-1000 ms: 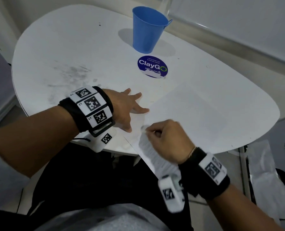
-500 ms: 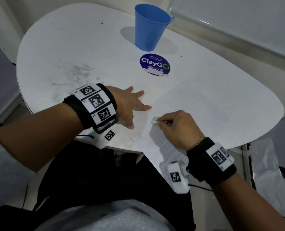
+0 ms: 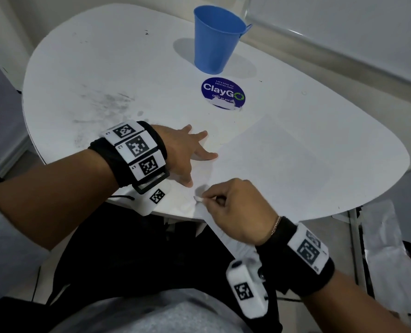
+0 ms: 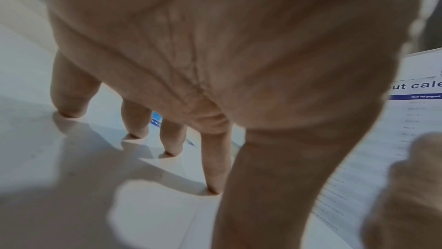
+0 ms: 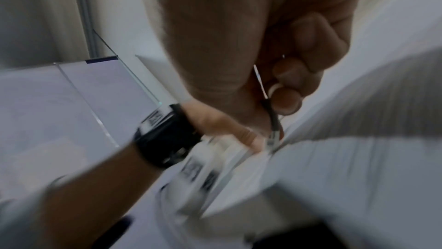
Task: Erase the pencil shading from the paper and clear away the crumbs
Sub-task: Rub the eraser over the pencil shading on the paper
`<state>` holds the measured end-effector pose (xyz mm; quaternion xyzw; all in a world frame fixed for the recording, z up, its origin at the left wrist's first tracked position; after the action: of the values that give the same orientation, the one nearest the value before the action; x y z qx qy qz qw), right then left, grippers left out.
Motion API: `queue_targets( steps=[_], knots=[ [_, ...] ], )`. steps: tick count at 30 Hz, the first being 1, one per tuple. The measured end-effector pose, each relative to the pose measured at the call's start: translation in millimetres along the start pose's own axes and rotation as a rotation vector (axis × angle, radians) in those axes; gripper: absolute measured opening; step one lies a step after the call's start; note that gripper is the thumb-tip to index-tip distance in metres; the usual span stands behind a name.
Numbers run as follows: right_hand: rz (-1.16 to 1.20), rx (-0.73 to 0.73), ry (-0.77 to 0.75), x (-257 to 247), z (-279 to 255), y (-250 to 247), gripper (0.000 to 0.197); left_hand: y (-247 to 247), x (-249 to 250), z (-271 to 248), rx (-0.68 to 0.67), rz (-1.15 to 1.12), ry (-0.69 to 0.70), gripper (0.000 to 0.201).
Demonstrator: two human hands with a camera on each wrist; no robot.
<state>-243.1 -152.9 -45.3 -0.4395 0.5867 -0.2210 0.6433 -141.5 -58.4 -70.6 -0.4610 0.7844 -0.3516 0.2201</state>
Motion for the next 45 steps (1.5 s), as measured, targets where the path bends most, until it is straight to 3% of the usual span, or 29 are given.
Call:
queue_targets(
  steps=[5, 9, 14, 18, 23, 27, 31, 36, 40, 45],
  knots=[
    [-0.05, 0.187, 0.137, 42.5, 12.5, -32.5, 0.015, -1.0, 2.2, -2.2, 0.012, 0.026, 0.002, 0.088],
    [0.002, 0.003, 0.009, 1.6, 1.7, 1.8, 0.016, 0.2, 0.4, 1.7, 0.0, -0.006, 0.007, 0.091],
    [-0.013, 0.161, 0.097, 32.2, 13.1, -23.7, 0.015, -0.9, 2.0, -1.4, 0.012, 0.001, 0.006, 0.09],
    [0.014, 0.012, -0.005, -2.4, 1.0, 4.5, 0.016, -1.1, 2.3, -0.8, 0.014, 0.004, 0.01, 0.091],
    [-0.018, 0.139, 0.077, 22.7, 10.0, -18.0, 0.015, -0.8, 2.0, -0.8, 0.014, 0.003, 0.004, 0.091],
    [0.013, -0.022, -0.015, -9.4, 1.4, 8.7, 0.018, -0.9, 1.9, 0.1, 0.013, 0.002, 0.009, 0.092],
    [-0.055, 0.122, 0.078, 13.3, 8.2, -12.7, 0.018, -1.1, 1.2, -0.8, 0.014, 0.009, 0.004, 0.092],
    [-0.027, -0.002, 0.01, -3.9, 2.3, -1.5, 0.017, -1.1, 1.5, -0.7, 0.01, 0.0, 0.007, 0.092],
    [-0.074, 0.164, 0.098, 29.4, 9.5, -31.5, 0.016, -0.4, 2.4, -1.0, 0.011, 0.022, 0.003, 0.09],
    [-0.037, -0.009, -0.01, -3.9, -1.9, -1.9, 0.015, -0.3, 0.7, 0.5, 0.009, 0.002, 0.003, 0.091]
  ],
)
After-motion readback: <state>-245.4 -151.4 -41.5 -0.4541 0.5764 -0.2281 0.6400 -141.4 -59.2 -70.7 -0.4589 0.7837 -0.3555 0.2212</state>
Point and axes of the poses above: each hand's wrist, its own z-axis towards the middle knuckle, its own y-axis out of the palm, x = y × z, the point moved 8 cm from there along z, towards the middle knuckle, and after that the axes turned 11 degrees about -y, right-handed, at the moved point
